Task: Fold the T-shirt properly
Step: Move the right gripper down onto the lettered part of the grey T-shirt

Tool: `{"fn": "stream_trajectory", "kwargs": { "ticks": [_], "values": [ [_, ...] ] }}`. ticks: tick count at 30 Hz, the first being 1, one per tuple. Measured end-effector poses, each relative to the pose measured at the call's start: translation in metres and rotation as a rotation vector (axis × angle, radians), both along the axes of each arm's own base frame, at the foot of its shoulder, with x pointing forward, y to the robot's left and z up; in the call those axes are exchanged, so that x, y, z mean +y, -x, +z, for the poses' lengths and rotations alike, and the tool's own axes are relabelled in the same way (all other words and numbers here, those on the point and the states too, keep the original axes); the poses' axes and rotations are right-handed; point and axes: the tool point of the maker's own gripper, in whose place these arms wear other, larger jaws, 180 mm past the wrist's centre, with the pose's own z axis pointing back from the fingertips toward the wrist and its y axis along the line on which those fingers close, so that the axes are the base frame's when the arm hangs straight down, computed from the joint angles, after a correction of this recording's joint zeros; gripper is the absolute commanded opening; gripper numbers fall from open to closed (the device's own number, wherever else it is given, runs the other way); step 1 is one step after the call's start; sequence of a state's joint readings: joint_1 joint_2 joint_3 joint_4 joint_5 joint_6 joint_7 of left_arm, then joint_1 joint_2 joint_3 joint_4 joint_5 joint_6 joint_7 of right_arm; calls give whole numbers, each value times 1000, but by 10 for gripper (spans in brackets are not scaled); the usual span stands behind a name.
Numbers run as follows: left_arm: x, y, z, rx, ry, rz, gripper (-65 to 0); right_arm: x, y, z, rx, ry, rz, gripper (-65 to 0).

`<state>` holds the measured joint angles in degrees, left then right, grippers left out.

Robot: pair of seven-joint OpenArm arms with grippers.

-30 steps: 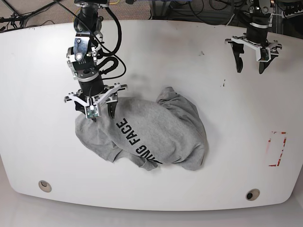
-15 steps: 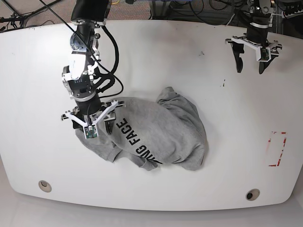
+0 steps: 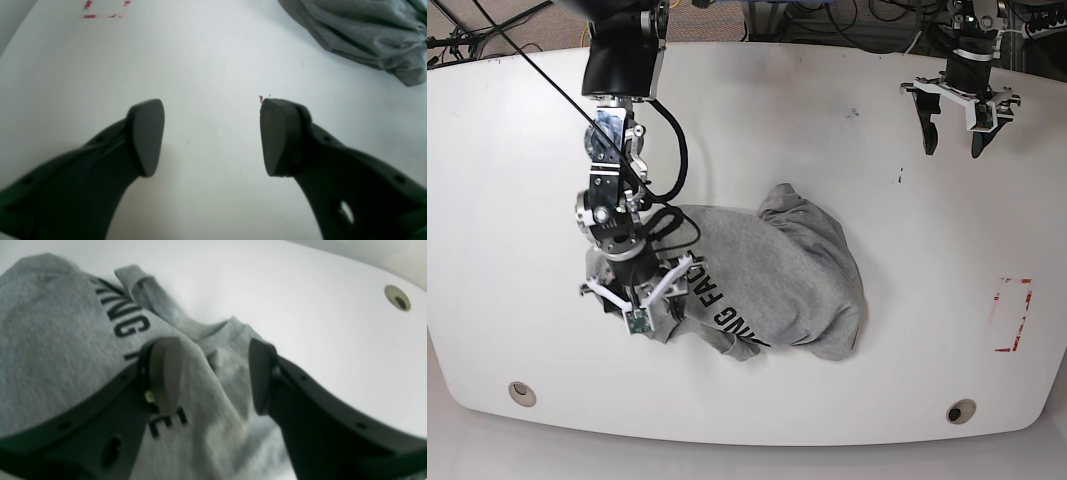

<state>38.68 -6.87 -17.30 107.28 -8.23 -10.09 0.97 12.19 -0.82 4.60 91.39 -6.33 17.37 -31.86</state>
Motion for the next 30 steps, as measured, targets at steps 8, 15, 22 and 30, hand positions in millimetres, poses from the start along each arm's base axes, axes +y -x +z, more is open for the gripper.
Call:
{"fn": "stream_trajectory", "kwargs": {
  "ticks": [8,15,22,30],
  "values": [
    [4,0,1,-3,-7,7,-227,40,-19,5,-19,-18,99,-337],
    [3,0,1,-4,-5,5,-227,69,-31,9,4,51,197,-340],
    [3,-1,2,-6,-7,5,-226,89,-50,25,-18,90,250,-342],
    [4,1,1,-4,-8,7,-226,95,-71,36,-23,110,269,-347]
  ]
}}
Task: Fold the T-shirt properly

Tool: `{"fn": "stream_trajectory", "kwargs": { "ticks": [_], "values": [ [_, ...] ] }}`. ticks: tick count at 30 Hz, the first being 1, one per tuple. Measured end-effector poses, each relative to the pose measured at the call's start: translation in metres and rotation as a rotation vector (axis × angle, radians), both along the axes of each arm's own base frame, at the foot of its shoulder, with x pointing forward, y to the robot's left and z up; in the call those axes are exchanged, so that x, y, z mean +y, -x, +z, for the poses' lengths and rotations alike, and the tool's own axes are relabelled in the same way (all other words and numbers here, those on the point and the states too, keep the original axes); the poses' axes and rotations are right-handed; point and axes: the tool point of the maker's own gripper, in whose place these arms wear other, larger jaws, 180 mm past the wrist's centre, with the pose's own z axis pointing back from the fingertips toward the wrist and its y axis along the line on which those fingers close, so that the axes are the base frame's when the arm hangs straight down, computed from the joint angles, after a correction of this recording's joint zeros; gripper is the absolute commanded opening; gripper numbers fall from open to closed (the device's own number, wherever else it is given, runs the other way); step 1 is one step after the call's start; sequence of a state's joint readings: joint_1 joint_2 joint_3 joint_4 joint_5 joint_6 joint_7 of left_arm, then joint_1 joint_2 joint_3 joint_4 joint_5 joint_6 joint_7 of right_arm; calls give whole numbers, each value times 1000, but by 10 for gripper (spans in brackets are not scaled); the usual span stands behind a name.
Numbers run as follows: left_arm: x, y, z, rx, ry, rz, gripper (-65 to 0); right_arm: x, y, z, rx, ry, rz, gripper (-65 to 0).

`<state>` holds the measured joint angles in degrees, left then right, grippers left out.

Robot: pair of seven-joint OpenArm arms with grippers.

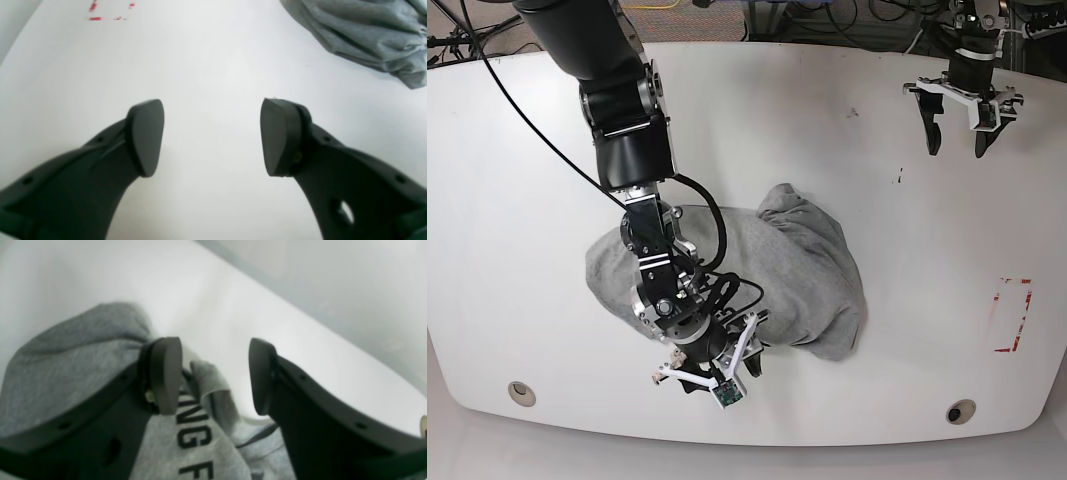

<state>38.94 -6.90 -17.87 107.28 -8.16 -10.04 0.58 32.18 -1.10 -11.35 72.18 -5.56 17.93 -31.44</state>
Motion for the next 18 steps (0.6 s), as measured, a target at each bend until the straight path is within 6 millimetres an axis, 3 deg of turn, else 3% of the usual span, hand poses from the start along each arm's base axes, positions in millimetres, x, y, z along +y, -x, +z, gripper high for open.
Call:
{"fn": "stream_trajectory", "kwargs": {
  "ticks": [3,11,18],
  "values": [
    [0,0,0,0,0,2,-223,0,-2,-6,15,8,-2,-346],
    [0,2,-1,6,2,2,-224,2,7,-50,105,6,4,-345],
    [0,4,-2,9,3,3,-226,-18,15,-69,93,-61,-41,-342]
  ]
}}
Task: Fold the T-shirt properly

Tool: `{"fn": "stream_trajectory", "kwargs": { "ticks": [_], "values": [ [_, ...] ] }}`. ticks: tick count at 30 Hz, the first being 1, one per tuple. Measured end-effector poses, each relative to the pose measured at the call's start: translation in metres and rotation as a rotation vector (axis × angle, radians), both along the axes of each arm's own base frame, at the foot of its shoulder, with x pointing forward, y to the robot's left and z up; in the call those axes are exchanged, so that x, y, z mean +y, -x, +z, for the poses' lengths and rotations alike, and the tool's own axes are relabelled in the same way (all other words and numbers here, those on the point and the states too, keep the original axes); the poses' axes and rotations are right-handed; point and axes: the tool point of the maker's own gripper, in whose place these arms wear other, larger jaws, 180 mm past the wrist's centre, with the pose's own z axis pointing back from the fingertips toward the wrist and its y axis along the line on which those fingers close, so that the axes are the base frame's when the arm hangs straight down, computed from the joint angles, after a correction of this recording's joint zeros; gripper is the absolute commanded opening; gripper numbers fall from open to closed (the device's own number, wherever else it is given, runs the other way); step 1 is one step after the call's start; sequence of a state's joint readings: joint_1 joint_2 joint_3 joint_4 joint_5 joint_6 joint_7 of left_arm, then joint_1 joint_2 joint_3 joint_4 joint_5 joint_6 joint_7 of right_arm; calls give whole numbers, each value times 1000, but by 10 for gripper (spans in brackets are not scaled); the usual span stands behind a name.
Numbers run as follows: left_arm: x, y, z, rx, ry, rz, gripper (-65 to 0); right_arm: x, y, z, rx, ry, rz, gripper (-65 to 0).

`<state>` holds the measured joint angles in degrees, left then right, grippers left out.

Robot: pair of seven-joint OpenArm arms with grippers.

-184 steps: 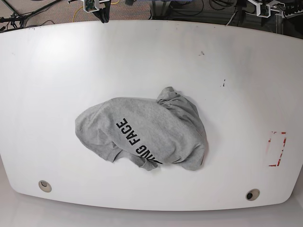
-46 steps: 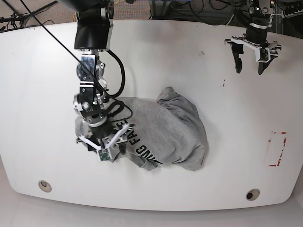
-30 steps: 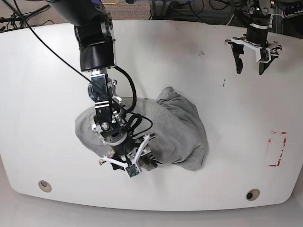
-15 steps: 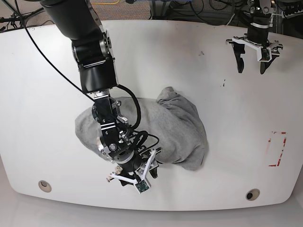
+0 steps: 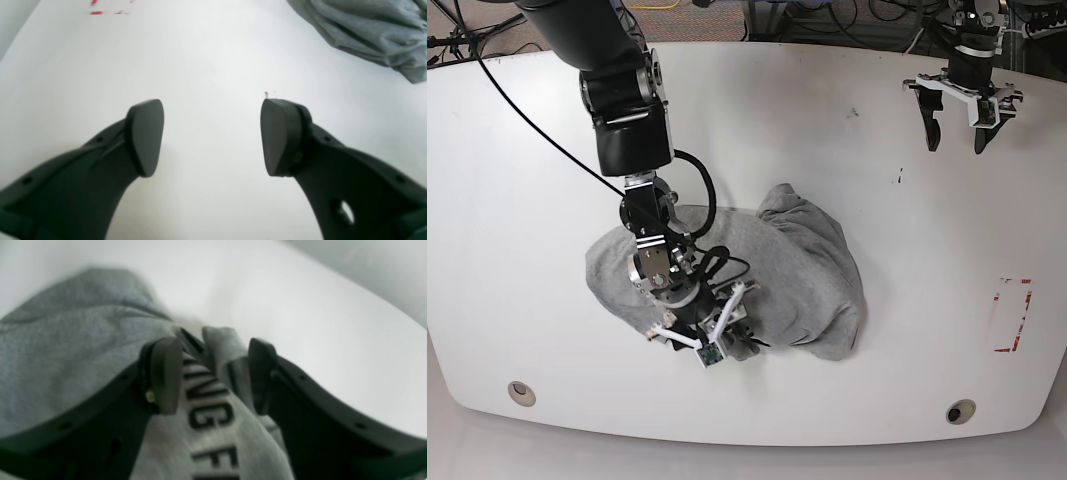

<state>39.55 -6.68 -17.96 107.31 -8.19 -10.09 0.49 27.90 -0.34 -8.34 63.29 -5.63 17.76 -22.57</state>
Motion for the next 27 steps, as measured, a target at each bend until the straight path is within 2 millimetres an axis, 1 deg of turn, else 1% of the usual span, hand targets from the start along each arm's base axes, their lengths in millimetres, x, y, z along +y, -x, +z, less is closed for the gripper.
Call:
{"fn": "stream_trajectory", "kwargs": {
  "ticks": [3,5,7,9,12,17,18,21,27],
  "values": [
    [1,0,-1,2,0,2,-225,-16,9,-21,41,16,-35,-342],
    [0,0,-1,2,0,2,-226,-23,15,-33,68,24,-47,-342],
    [0,0,-1,3,1,1,-226,-27,19,-42,87,33,-50,-342],
    [1,-1,-1,1,1,3,-226,-27,19,-47,93,46,-34,-342],
    [1,-2,0,-2,0,2,-227,-25,17,-46,92,44,-25,-342],
    [1,-3,0,-4,1,3,-226,-23,6,-36,67,36,-21,-342],
    [1,-3,0,-4,1,3,-226,-21,4,-37,73,33,-20,-342],
    [0,-3,1,-8,0,1,-227,-24,0,-38,87,40,-26,-341],
    [0,-4,1,-9,0,2,-227,-23,0,-41,98,40,-20,-341]
  ]
}}
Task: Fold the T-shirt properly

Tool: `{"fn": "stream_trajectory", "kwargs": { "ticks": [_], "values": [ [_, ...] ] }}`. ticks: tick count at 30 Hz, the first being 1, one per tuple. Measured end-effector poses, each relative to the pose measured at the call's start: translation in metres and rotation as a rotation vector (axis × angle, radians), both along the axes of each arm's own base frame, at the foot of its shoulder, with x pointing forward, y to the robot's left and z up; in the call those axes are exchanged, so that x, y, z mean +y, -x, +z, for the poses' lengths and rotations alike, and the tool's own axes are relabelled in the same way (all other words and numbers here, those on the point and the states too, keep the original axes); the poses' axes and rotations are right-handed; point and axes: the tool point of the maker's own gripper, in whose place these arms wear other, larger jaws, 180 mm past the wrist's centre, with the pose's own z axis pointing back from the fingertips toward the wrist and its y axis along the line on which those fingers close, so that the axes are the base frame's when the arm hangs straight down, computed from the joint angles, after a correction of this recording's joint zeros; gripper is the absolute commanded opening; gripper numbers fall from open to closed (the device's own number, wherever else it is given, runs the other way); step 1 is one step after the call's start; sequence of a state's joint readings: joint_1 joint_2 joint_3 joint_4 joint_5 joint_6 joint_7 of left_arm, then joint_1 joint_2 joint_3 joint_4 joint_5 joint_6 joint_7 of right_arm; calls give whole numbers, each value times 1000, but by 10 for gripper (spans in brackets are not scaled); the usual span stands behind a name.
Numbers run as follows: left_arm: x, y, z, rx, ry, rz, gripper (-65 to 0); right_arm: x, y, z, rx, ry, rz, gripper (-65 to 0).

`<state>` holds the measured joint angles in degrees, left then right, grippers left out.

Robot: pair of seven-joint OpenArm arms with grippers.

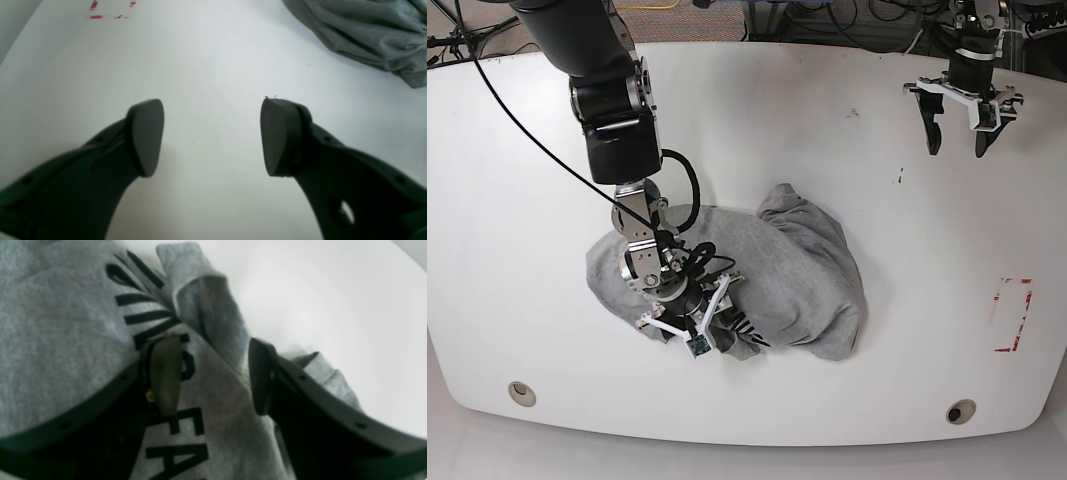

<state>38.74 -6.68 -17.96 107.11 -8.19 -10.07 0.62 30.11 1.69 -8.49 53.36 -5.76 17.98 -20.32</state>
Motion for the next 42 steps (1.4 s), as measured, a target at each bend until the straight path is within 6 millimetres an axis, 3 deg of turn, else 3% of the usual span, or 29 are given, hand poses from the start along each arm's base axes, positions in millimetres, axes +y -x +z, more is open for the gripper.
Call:
{"fn": "stream_trajectory", "kwargs": {
  "ticks": [31,37,42],
  "values": [
    [-2,-6,3,-16,3,-2,-228,2,4,-6,19,7,8,-353],
    [-2,-7,4,-21,1,-3,-226,3,10,-14,34,8,10,-518],
    [-2,-9,5,-28,1,-7,-226,7,16,-21,47,16,25,-572]
  ]
}}
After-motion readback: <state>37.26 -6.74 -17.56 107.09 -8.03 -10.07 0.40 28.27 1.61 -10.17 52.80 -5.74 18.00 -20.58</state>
